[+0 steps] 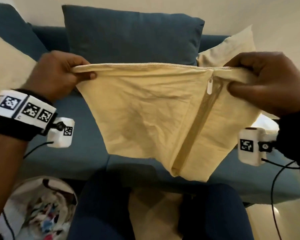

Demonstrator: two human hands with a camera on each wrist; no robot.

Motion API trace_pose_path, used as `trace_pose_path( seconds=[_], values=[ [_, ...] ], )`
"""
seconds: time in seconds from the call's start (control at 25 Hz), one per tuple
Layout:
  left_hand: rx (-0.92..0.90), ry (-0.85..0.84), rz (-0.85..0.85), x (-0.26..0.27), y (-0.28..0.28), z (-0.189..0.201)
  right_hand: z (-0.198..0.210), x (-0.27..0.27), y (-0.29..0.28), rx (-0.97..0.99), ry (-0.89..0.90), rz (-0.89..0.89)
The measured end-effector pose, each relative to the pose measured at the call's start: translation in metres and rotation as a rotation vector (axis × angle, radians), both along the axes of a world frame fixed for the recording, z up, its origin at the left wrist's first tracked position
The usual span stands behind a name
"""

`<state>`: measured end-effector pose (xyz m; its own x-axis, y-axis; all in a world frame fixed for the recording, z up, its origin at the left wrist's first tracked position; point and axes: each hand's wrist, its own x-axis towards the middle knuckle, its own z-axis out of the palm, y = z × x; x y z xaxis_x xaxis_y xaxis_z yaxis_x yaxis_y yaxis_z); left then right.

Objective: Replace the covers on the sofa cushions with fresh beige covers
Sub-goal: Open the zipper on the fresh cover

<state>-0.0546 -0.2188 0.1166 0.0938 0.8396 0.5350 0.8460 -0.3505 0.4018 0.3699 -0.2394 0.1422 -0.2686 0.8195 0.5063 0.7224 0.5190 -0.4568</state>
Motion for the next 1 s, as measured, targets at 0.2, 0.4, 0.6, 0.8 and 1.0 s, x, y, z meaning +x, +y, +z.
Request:
trace_pose_path(
  seconds=[0.2, 0.4, 0.6, 0.8, 1.0],
  values=[
    [-0.043, -0.199, -0.029, -0.045, -0.007, 0.011, -0.001, 0.005, 0.004, -0.117, 0.112, 0.126],
    [-0.137, -0.333, 0.124, -0.038, 0.068, -0.026, -0.038, -0.018, 0.097, -0.123, -0.029, -0.039],
    [-0.351, -0.524, 0.165, -0.033, 0.189, -0.089, -0.100, -0.043, 0.232, -0.179, -0.224, -0.247],
    [-0.522, -0.373, 0.373, -0.059, 0.269, -0.205, -0.182, -0.065, 0.308, -0.358, -0.246, -0.364],
    [-0.897, -0.079, 0.422, -0.077, 0.211, -0.298, -0.274, -0.068, 0.251, -0.621, -0.158, -0.307]
  ],
)
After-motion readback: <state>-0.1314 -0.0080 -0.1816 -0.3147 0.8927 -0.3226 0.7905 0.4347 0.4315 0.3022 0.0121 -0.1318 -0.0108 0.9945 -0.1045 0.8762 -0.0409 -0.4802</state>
